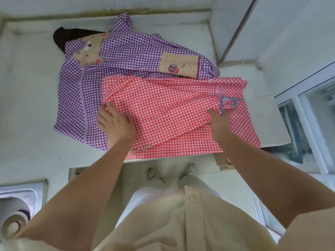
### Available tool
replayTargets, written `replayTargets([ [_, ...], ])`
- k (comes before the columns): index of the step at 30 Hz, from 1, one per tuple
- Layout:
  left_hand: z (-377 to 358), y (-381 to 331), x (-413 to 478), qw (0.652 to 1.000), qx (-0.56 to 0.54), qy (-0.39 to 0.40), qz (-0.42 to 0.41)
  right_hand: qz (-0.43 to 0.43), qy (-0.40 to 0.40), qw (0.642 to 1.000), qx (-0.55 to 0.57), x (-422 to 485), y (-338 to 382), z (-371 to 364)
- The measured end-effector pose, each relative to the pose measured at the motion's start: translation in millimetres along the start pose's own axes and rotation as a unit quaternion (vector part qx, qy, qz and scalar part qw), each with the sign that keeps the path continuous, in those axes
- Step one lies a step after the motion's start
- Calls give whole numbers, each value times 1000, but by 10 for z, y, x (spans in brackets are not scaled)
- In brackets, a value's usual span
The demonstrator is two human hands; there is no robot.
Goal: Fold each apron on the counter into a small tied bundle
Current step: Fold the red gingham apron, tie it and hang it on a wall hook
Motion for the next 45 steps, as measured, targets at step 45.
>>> replayTargets([
  [45,-626,-869,-695,886,170,251,-351,364,9,813,-454,35,57,893],
])
Point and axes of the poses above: each hand's wrist, its own x-axis towards the middle knuckle, its own z-axis out of the back of the hand, y = z × x, the point moved 5 cm from there along x, towards the middle knuckle, and after that the axes turned 12 degrees about x, right-handed, at the moved point
